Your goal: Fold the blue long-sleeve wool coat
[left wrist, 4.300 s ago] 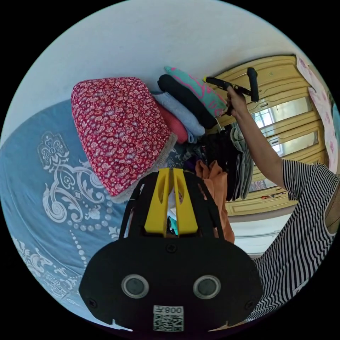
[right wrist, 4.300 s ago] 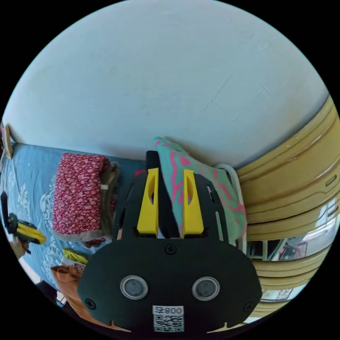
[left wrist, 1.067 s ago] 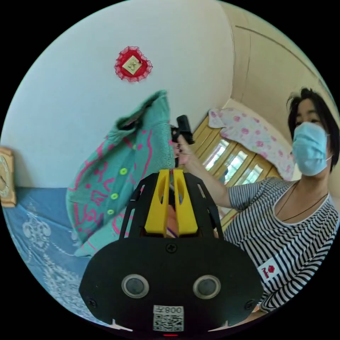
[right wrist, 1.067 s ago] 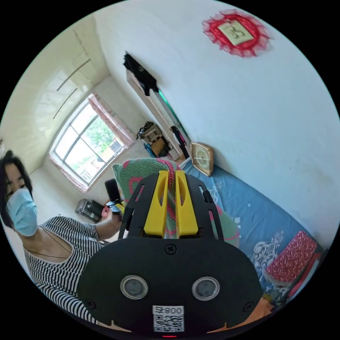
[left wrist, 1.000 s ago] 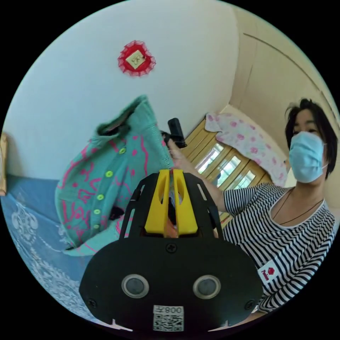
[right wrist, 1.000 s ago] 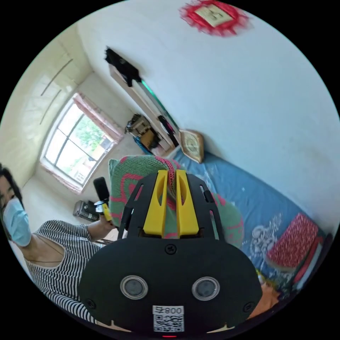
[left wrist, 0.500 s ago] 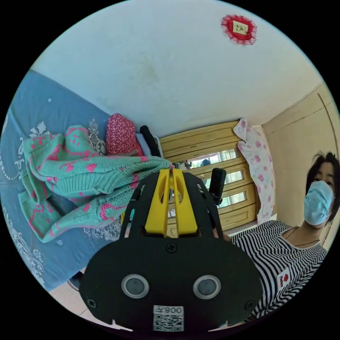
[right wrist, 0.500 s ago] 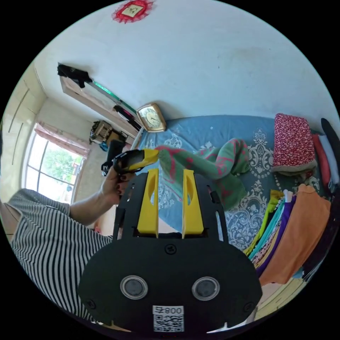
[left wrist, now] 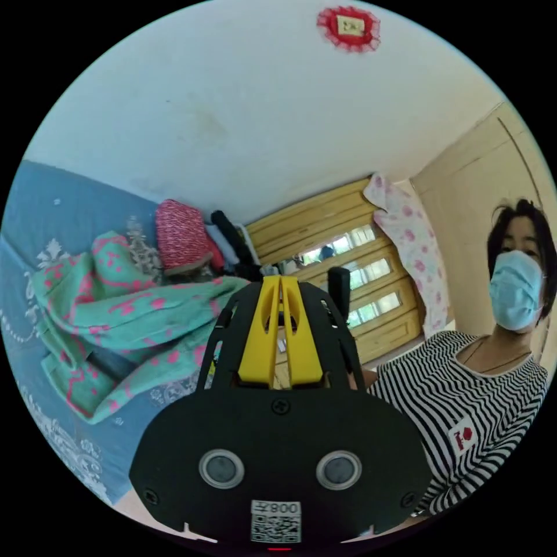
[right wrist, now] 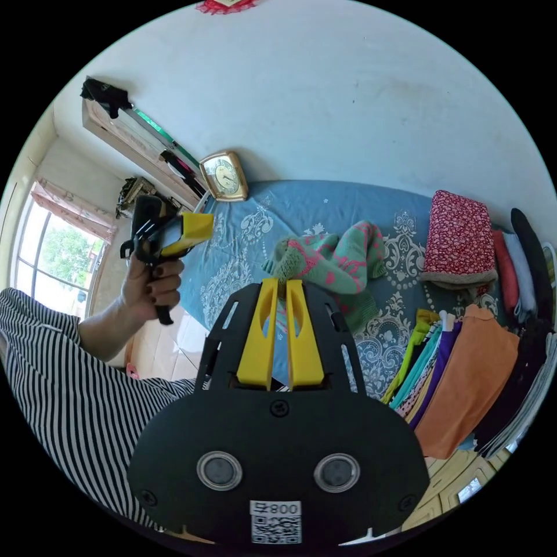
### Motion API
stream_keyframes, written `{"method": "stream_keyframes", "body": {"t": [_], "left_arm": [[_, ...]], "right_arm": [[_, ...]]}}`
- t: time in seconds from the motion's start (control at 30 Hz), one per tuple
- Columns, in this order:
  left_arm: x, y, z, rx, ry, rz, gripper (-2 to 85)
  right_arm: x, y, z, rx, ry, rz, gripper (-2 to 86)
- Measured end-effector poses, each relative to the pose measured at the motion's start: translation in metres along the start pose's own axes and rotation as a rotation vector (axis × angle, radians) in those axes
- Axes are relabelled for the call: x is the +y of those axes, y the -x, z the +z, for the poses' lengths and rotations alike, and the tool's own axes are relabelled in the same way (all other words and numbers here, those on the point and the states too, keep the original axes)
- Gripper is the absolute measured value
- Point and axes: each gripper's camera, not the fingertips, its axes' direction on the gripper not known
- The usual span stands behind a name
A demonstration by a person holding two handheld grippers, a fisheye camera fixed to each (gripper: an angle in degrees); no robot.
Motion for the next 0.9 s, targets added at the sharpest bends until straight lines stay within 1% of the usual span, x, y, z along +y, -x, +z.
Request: {"method": "stream_keyframes", "body": {"t": [0.07, 0.1, 0.17, 0.2, 0.23, 0.3, 0.33, 0.4, 0.47, 0.57, 0.63, 0.7, 0.77, 0.9], "left_arm": [[0.009, 0.043, -0.016, -0.11, -0.014, -0.095, 2.7], [0.017, 0.078, -0.022, -0.161, -0.007, -0.208, 4.3], [0.031, 0.128, -0.027, -0.169, -0.015, -0.34, 6.7], [0.042, 0.159, -0.029, -0.163, -0.03, -0.444, 8.0], [0.047, 0.173, -0.028, -0.148, -0.038, -0.483, 8.7], [0.065, 0.22, -0.022, -0.082, -0.05, -0.625, 11.0], [0.069, 0.229, -0.02, -0.064, -0.066, -0.65, 11.2], [0.079, 0.258, -0.019, 0.023, -0.178, -0.716, 11.9], [0.082, 0.275, -0.018, 0.028, -0.21, -0.738, 12.0], [0.082, 0.298, -0.01, -0.019, -0.141, -0.766, 11.3], [0.085, 0.307, -0.007, -0.043, -0.101, -0.772, 9.6], [0.091, 0.312, -0.007, -0.065, -0.074, -0.769, 5.9], [0.098, 0.309, -0.015, -0.072, -0.095, -0.738, 4.5], [0.119, 0.286, -0.054, 0.007, -0.193, -0.612, 3.4]], "right_arm": [[0.006, 0.004, -0.015, -0.013, -0.004, -0.011, 2.4], [0.007, 0.004, -0.019, -0.019, -0.008, -0.012, 2.4], [0.012, 0.008, -0.036, -0.04, -0.023, -0.013, 2.2], [0.013, 0.009, -0.04, -0.044, -0.027, -0.014, 2.1], [0.014, 0.01, -0.048, -0.05, -0.031, -0.016, 2.1], [0.016, 0.013, -0.06, -0.049, -0.032, -0.017, 2.0], [0.017, 0.014, -0.068, -0.046, -0.031, -0.019, 1.9], [0.018, 0.017, -0.078, -0.032, -0.024, -0.027, 1.9], [0.021, 0.019, -0.09, -0.011, -0.019, -0.033, 1.9], [0.027, 0.017, -0.103, -0.023, -0.022, -0.016, 1.9], [0.03, 0.016, -0.11, -0.02, -0.023, -0.009, 2.0], [0.034, 0.015, -0.118, -0.017, -0.024, -0.004, 1.9], [0.041, 0.013, -0.13, -0.006, -0.027, 0.002, 1.9], [0.053, 0.007, -0.159, 0.005, -0.062, 0.011, 1.9]]}}
